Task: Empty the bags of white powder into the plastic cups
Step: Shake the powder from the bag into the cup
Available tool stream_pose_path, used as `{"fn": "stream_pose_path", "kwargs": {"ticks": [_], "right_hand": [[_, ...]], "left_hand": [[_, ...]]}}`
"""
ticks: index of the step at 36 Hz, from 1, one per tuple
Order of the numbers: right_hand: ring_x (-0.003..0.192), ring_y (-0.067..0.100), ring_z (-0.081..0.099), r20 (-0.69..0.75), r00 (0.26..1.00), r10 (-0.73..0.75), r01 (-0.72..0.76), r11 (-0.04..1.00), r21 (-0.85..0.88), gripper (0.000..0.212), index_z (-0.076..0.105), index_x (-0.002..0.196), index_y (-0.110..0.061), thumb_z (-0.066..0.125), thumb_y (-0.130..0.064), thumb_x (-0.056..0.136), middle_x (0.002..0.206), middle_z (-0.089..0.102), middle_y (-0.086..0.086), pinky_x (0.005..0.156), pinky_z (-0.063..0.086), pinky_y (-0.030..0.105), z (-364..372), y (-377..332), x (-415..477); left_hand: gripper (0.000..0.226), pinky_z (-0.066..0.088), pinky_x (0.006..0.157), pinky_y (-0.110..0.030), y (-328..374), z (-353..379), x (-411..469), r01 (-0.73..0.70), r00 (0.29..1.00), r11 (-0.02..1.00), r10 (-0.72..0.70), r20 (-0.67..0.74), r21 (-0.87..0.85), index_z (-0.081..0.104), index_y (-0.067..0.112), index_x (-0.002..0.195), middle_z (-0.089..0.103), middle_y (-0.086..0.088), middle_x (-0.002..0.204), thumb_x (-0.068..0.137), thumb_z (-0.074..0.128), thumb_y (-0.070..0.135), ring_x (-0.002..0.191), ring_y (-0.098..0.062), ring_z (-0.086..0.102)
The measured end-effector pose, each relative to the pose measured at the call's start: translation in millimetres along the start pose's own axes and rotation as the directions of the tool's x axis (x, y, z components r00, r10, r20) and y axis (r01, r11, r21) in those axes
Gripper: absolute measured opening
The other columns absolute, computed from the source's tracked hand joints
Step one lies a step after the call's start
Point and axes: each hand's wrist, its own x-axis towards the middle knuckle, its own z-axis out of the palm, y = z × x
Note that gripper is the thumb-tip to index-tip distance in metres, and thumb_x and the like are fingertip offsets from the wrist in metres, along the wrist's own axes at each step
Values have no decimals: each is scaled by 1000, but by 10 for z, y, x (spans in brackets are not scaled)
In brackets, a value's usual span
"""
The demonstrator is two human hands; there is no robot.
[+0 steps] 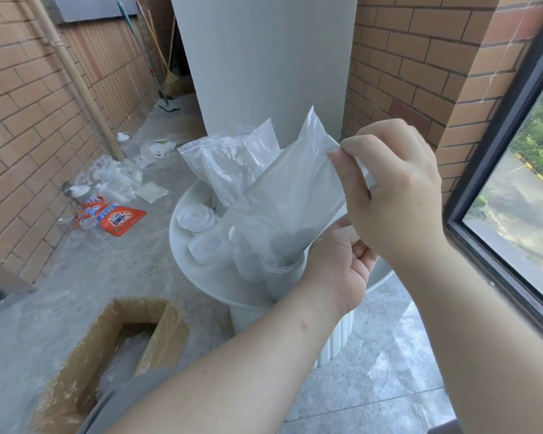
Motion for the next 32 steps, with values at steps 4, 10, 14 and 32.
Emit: {"fn": "stream_pose_path", "kwargs": {"ticks": [4, 10, 14, 32], "right_hand": [[78, 36, 59, -8, 1000, -18, 18, 1000, -8, 31, 70, 85, -6, 56, -25, 105, 89, 64, 10, 68, 47, 51, 2, 0, 2], [78, 36, 59, -19, 999, -29, 29, 1000, -3, 30, 70, 86, -6, 57, -24, 105, 90, 64, 11, 68, 46, 51, 5, -15, 6], [80, 35, 60, -12, 999, -32, 31, 999, -4, 29, 70, 86, -6, 57, -25, 104, 91, 65, 10, 68, 46, 50, -4, -26, 10], [79, 36, 60, -39, 999, -30, 29, 999, -22, 30, 71, 85, -5, 57, -23, 104, 91, 65, 11, 67, 46, 50, -31, -40, 21]], "left_hand": [[40, 50, 51, -15, -6, -16, 22, 2, 1000, 1000, -2, 9, -6, 67, 19, 79, 68, 8, 60, 90, 44, -12, 50, -4, 63], [42, 49, 50, -16, -5, -18, 32, -2, 1000, 1000, 1, 9, 12, 66, 20, 74, 67, 8, 58, 90, 44, -11, 49, -5, 62], [42, 48, 48, -15, -3, -11, 20, 1, 1000, 1000, -1, 3, 14, 64, 20, 71, 66, 8, 56, 90, 44, -12, 46, -4, 61], [41, 49, 50, -16, -16, -44, 74, -7, 1000, 998, 7, 7, 61, 65, 21, 74, 65, 8, 57, 89, 44, -11, 48, -4, 61]]}}
